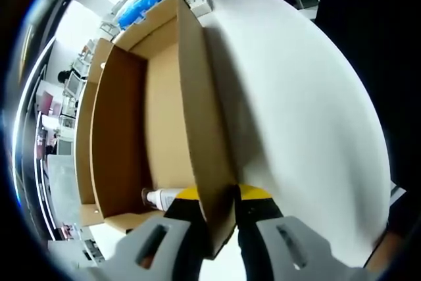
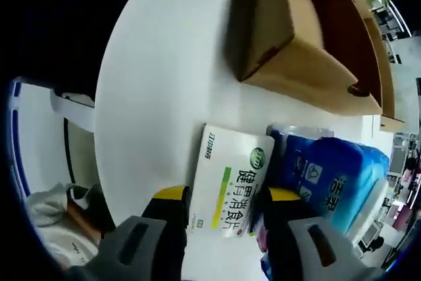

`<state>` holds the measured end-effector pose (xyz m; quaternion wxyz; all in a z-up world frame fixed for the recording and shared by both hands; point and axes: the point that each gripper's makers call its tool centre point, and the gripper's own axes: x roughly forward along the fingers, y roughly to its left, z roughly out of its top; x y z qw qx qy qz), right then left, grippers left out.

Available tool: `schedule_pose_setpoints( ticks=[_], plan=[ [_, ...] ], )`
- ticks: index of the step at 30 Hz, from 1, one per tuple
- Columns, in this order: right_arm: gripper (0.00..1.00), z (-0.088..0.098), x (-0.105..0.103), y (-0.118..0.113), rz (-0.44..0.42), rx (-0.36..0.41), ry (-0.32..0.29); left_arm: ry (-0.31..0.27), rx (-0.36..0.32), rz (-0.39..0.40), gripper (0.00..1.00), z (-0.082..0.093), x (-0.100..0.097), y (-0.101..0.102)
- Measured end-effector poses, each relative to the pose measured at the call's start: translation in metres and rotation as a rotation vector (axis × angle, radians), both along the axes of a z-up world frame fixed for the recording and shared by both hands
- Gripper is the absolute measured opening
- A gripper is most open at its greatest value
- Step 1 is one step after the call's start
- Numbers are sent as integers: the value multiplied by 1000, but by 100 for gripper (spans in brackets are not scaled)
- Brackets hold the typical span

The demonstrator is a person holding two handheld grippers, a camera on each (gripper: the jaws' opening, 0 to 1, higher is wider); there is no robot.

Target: Operate the shoe box by opening the lid, removing the specified soft item, and placing it in the target area until the item is outside and the box remains undamaged.

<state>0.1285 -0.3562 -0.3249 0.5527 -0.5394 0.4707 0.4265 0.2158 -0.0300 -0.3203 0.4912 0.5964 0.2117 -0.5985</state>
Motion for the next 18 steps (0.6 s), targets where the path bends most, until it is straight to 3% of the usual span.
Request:
schedule_pose_setpoints(
  ticks=[5,10,13,18],
  plan=[
    [44,11,-5,3,-45,45,-37,0,0,0,14,0,0,0],
    [34,3,-13,-6,-107,41,-23,-1,0,0,14,0,0,0],
    [25,-1,-16,-9,-108,34,-9,-1,0,0,14,0,0,0],
    [23,-2,-13,-11,-91,21,-17,-2,1,1,14,0,0,0]
  ],
)
